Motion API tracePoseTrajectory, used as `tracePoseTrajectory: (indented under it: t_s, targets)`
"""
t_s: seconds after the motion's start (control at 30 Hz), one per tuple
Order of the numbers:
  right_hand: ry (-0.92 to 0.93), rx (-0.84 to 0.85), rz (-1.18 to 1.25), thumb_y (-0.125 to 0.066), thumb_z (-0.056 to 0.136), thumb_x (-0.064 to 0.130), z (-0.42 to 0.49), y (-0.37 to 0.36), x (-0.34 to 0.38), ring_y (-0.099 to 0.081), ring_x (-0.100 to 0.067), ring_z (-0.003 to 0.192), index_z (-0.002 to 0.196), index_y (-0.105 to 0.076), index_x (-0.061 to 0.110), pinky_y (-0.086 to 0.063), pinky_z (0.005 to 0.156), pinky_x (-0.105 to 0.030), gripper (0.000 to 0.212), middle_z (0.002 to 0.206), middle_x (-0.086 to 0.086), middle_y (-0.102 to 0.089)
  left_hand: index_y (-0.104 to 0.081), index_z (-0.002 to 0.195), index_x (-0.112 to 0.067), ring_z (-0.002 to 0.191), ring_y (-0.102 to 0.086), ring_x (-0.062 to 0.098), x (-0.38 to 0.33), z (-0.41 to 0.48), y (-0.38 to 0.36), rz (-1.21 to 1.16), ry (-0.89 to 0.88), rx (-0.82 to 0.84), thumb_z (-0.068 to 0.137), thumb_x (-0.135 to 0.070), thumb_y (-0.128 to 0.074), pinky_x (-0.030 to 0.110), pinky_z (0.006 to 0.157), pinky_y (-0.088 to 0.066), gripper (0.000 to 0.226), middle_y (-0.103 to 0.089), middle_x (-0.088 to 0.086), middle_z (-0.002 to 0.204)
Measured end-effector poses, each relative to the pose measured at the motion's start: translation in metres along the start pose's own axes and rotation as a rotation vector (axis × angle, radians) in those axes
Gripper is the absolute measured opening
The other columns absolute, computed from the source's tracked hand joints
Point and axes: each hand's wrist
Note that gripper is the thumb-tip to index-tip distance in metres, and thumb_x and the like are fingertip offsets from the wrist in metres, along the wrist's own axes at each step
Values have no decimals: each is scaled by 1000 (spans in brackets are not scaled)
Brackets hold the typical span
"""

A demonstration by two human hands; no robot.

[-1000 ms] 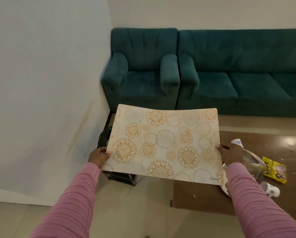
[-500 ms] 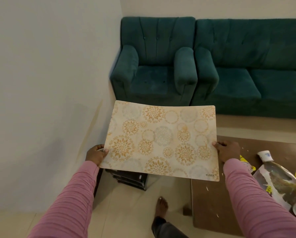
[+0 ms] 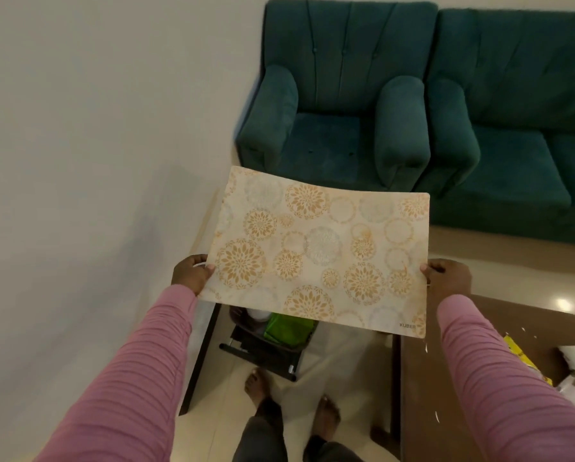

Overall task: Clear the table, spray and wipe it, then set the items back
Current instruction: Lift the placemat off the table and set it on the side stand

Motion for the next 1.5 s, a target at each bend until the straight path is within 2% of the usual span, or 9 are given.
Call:
tracePoseTrajectory:
  t_s: [0.3,0.47,0.63,0.77,0.9,1.0,1.17,1.4,1.5]
  targets:
    - [-19,-78,-46,-65,89,20,33,-52,58,-67,-28,87,103,-69,12,-55,86,-48,17,101,-9,-70,-64,117,-10,112,-60,29,-61,104,4,60,-71,68,90,-7,-63,39,102,-47,27,-63,11,125]
    - [-49,-127,-43,-66,88,18,55,-90,73,-68,-28,86,103,-69,10,-57,82,-50,17,101,-9,-70,-62,119,-7,113,-59,27,-88,161,-13,119,-105,79,92,-6,-61,26,90,-46,28,-62,11,126]
    - [-123,-158,-26,-67,88,16,113,-141,50,-69,-28,85,106,-67,9,-59,76,-48,20,102,-11,-70,-62,111,-13,106,-62,27,-88,237,-60,107,-85,85,92,-6,-60,33,91,-51,21,-64,11,120]
    - [-120,-166,-54,-65,89,14,177,-196,12,-68,-29,86,108,-66,7,-59,75,-47,20,102,-13,-69,-61,111,-15,102,-64,26,-54,300,-118,114,-64,73,93,-5,-58,42,90,-54,21,-66,9,118]
    - [-102,-171,-131,-67,87,18,215,-232,-31,-69,-29,82,104,-68,10,-58,75,-50,18,97,-12,-70,-59,113,-14,98,-63,22,-4,332,-156,116,-1,33,95,-4,-54,33,76,-54,21,-63,5,115]
    - [-125,-113,-224,-66,87,23,236,-269,-80,-68,-30,86,104,-68,12,-57,80,-52,20,98,-10,-71,-58,116,-12,100,-63,24,46,357,-180,154,73,-4,96,-4,-54,36,81,-54,23,-61,5,117]
    - [-155,-39,-337,-63,89,18,232,-303,-121,-65,-32,89,104,-69,6,-54,86,-47,20,98,-11,-70,-58,115,-12,102,-63,27,105,373,-192,219,172,-13,95,-4,-55,43,88,-54,22,-62,9,120]
    - [-241,30,-333,-61,91,16,222,-325,-136,-62,-24,82,102,-69,5,-53,82,-38,17,92,-7,-67,-55,123,-9,98,-62,26,128,377,-190,275,240,-26,96,-4,-54,38,80,-52,27,-60,10,121]
    - [-227,28,-343,-60,92,14,224,-328,-131,-63,-27,83,104,-68,3,-53,81,-39,19,96,-13,-70,-53,124,-8,95,-59,23,129,380,-192,297,231,-18,97,-4,-53,35,76,-50,28,-59,9,120]
Point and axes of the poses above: each hand's wrist, its own z-axis towards the middle knuckle, its own y-axis out of the back of the hand, x = y × z
